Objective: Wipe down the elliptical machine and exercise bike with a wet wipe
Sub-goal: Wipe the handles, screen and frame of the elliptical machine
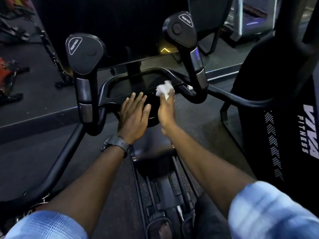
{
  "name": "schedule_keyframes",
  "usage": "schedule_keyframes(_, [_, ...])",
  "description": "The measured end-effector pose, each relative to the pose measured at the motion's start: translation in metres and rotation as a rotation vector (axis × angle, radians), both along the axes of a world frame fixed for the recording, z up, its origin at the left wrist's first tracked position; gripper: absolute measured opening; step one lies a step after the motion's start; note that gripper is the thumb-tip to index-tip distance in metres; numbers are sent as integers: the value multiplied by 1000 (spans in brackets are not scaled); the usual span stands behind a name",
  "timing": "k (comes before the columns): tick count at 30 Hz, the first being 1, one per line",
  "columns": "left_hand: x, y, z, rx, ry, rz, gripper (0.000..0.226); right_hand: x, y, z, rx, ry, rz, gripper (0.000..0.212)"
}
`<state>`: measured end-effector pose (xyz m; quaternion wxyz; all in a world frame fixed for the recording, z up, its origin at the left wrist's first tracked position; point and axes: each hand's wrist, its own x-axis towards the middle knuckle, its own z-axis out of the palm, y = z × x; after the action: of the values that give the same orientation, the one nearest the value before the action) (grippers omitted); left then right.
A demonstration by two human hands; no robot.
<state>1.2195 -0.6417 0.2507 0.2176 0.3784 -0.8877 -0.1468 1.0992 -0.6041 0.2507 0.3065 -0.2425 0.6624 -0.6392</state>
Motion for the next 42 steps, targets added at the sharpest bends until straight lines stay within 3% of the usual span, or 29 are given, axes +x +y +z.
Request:
schedule_keyframes(3, [-1,3,1,6,7,-3,77,8,8,-4,-2,-153,-7,77])
schedule_keyframes(6, [-1,3,1,15,23,6,78,53,39,-8,-95,-136,25,79])
schedule_keyframes(9, [1,3,2,56,35,-1,77,22,17,-2,-84,-149,-15,64])
schedule_keyframes(12, [2,3,4,128,85,-16,76,-5,2,11,-25,-219,-22,86])
schedule_keyframes(17, [1,6,16,361,306,32,75,64,51,-20,23,380,57,75])
schedule_keyframes(21, [6,-1,20,609,647,65,75,26,49,-45,-15,1046,109,61])
schedule_keyframes(24, [10,-6,19,640,770,111,67,3,45,-43,-52,1478,203,45])
schedule_keyframes(26, [13,-5,17,624,795,145,67,5,42,-34,-27,1663,288,45])
schedule_keyframes(30, [15,-4,17,628,806,163,75,37,23,-8,192,1738,300,51])
schedule_keyframes(34, [12,-6,21,651,842,182,81,61,6,10,380,1508,282,28])
schedule_keyframes(38, [13,-3,24,664,796,165,80,29,28,2,215,1688,384,41])
schedule_keyframes(42, [20,-3,27,642,759,148,100,-17,42,-1,79,1791,438,31])
